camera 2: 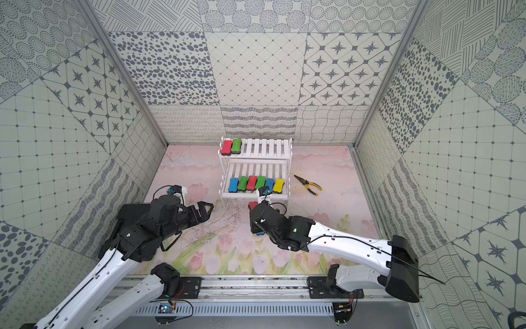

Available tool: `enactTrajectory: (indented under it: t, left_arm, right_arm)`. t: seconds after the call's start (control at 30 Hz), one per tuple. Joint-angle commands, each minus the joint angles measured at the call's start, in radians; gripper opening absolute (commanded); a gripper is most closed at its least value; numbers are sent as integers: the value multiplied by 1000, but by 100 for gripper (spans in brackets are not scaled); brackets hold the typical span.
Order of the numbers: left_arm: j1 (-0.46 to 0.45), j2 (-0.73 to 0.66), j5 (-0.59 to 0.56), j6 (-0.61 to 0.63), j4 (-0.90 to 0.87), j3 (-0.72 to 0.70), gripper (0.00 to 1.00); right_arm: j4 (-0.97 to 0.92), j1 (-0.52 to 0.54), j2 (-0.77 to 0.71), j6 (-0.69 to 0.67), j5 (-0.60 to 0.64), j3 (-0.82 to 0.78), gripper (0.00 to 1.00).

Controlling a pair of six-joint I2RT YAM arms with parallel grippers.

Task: Remove the whiteboard erasers from the shelf
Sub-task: Place the whiteboard eraser at the center of the board.

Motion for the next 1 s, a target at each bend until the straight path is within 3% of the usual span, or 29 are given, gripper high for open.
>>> enactTrajectory:
  t: [0.0,0.1,0.4,0.97]
  left_arm:
    - [5,-17,-22,-4,-23,10,100]
    - [6,-31,-25,-7,-41,13,99]
    - [8,-66,-37,-5,-78,18,99]
    - [9,-61,-36,-5,-77,7,100]
  right_arm:
    - [170,25,90,147,57,-29,33]
    - [243,44,191,175,74,-21,33]
    - [233,53,439,333,80,54,33]
    - [205,12,572,371,71,100,38]
